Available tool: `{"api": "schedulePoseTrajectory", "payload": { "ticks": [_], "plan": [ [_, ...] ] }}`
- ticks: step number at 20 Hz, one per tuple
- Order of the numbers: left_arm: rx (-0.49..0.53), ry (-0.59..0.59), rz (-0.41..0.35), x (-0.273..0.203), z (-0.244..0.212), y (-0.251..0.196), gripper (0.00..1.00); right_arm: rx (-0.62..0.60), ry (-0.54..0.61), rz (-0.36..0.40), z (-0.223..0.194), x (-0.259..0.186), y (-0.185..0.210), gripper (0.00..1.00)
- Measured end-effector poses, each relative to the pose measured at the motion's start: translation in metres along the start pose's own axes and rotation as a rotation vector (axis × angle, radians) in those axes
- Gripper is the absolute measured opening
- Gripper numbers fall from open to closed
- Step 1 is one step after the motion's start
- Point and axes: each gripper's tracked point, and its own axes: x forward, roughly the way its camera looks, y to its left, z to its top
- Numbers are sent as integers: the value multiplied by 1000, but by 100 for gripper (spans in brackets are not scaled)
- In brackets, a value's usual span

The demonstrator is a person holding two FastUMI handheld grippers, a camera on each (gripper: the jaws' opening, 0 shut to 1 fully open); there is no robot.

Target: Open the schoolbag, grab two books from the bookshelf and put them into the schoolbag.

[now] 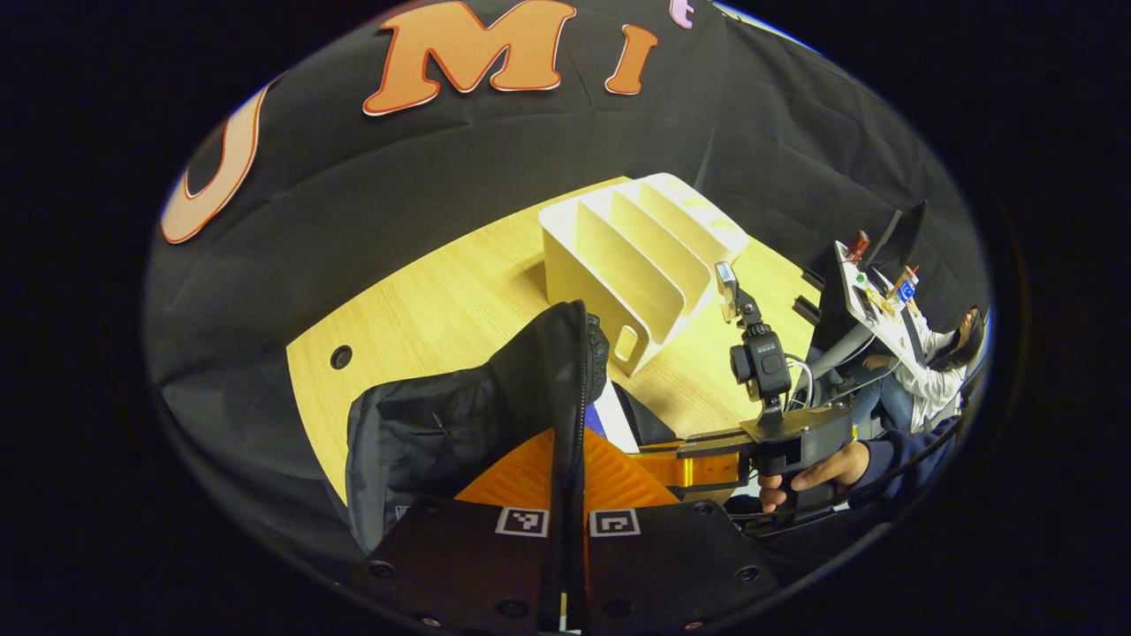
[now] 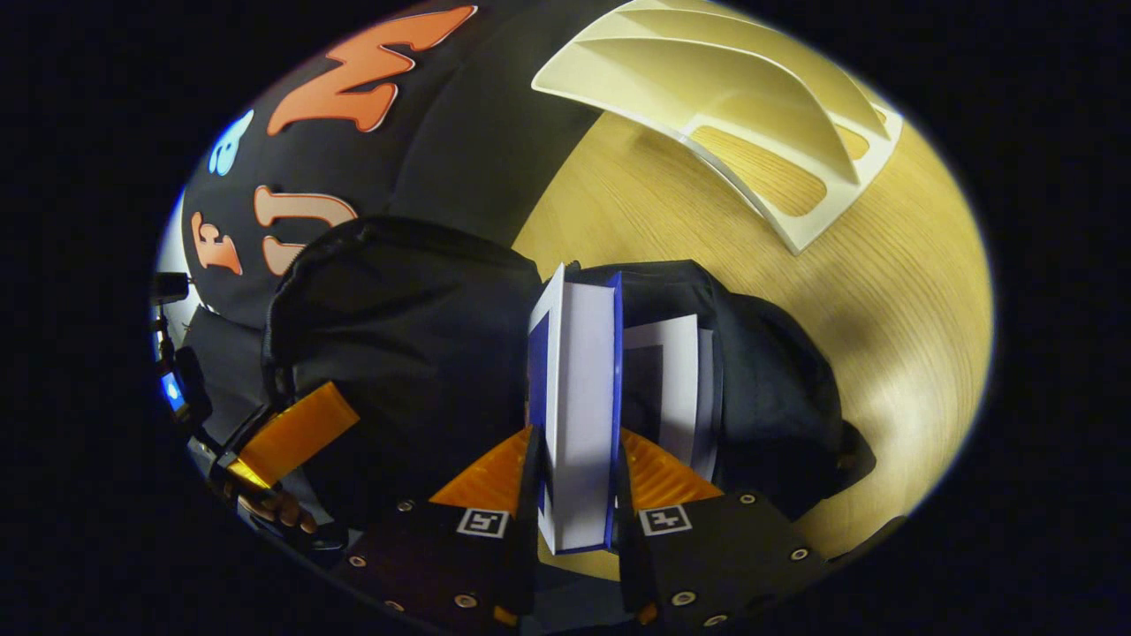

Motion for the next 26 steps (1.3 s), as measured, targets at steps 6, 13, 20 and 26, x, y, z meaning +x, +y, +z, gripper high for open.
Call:
{"api": "schedulePoseTrajectory", "payload": {
  "ticks": [6,13,20,26],
  "plan": [
    [-43,-41,64,5,3,-1,9,-282,29,-142,19,-33,-13,68],
    [-91,-105,71,3,23,-46,38,-433,-84,-196,88,-102,-31,90],
    [-156,-214,143,7,68,-85,95,-591,-259,-232,169,-179,-34,98],
    [-218,-430,276,-5,132,-119,98,-781,-435,-213,224,-246,-4,98]
  ]
}}
